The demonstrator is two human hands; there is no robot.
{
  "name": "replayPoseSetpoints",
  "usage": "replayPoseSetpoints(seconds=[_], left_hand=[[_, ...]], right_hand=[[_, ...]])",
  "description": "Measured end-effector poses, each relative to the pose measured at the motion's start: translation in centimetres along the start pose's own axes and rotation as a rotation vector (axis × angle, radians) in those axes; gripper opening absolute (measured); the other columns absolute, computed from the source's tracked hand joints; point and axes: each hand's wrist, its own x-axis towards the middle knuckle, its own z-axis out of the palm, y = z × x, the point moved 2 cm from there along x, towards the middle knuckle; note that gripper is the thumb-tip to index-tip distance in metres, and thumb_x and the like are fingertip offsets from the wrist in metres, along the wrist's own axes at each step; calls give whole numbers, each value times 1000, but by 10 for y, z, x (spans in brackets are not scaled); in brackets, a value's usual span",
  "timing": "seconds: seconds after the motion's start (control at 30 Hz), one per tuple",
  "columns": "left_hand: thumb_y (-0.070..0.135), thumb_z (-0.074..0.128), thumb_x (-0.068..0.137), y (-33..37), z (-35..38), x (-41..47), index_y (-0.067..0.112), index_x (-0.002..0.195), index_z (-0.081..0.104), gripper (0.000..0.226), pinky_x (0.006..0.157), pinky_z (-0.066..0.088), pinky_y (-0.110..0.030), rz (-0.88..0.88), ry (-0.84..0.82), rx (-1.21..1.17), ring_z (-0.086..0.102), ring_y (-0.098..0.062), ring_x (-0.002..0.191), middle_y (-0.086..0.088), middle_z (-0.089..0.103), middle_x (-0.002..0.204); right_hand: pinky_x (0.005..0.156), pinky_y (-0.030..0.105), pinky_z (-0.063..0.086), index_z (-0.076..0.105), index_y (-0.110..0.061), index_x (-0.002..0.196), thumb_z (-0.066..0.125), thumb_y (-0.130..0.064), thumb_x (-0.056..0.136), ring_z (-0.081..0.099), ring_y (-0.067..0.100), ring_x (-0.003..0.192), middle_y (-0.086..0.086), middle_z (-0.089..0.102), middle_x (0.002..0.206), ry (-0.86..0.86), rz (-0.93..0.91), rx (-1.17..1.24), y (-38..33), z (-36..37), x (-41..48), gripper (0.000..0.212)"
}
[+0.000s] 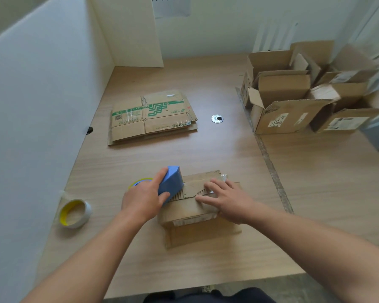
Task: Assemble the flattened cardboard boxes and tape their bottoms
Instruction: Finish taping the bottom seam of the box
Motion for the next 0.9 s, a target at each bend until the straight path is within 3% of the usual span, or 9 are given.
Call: replayPoseSetpoints(seconds=[0.13, 0.3, 0.37, 0.43, 0.53, 0.67, 0.77, 0.83, 0.9], left_hand=[[51, 51, 95, -7, 1, 0, 53, 146, 11, 65, 68, 49, -34, -20, -3, 5, 61, -23, 96, 4, 65, 114], [51, 55, 93, -13, 2, 1, 52, 146, 14, 67, 70, 54, -36, -123, -52, -138, 60, -21, 85, 3, 61, 108], [51, 56, 93, -14, 1, 3, 52, 146, 15, 67, 68, 53, -35, -135, -79, -161, 59, -19, 83, 6, 57, 104], [51, 57, 92, -14, 2, 3, 51, 147, 17, 68, 72, 54, -37, -134, -101, -191, 59, -19, 86, 6, 59, 109], [50, 57, 91, -12, 5, -1, 52, 146, 17, 68, 73, 54, -38, -134, -108, -222, 59, -19, 87, 7, 60, 113], [50, 57, 90, -16, 9, -3, 52, 145, 20, 67, 71, 53, -36, -146, -107, -266, 59, -17, 85, 8, 60, 110], [50, 59, 90, -19, 9, -5, 50, 146, 23, 67, 74, 54, -37, -157, -108, -306, 60, -19, 87, 7, 61, 112], [50, 60, 90, -20, 10, -7, 51, 146, 23, 67, 77, 54, -38, -157, -110, -309, 60, -19, 89, 7, 62, 113], [49, 60, 89, -20, 11, -9, 52, 145, 23, 67, 78, 54, -38, -158, -116, -310, 61, -20, 90, 9, 62, 114]], right_hand=[[119, 56, 3, 15, -43, 153, 52, -5, 93, -1, 32, 153, 4, 12, 163, 27, -27, -39, 4, -8, 8, 80], [119, 60, -6, 14, -55, 150, 45, -9, 95, -17, 33, 151, 0, -6, 167, 17, 141, -9, 5, -14, 17, 79], [121, 55, 0, 22, -53, 150, 47, -12, 92, -13, 30, 152, -1, -6, 167, 86, 305, 210, 0, -13, 18, 75], [123, 49, 13, 30, -46, 151, 50, -24, 96, 0, 27, 151, 1, 3, 167, 239, 571, 576, -1, -7, 16, 62], [120, 48, 22, 28, -27, 156, 55, -33, 100, 19, 26, 149, 7, 18, 163, 375, 877, 1034, 0, 10, 13, 63], [117, 33, 30, 40, -17, 152, 59, -25, 98, 40, 22, 141, 3, 44, 153, 533, 974, 1220, 7, 20, 19, 58], [100, 28, 43, 64, -19, 127, 63, -19, 95, 60, 22, 119, 2, 67, 123, 641, 1054, 1333, 22, 24, 22, 32], [93, 29, 47, 69, -23, 110, 65, -17, 94, 64, 20, 108, 0, 71, 112, 687, 1060, 1478, 29, 29, 26, 18], [96, 29, 48, 68, -24, 108, 66, -15, 94, 63, 18, 109, -1, 69, 112, 719, 1024, 1714, 31, 33, 32, 16]])
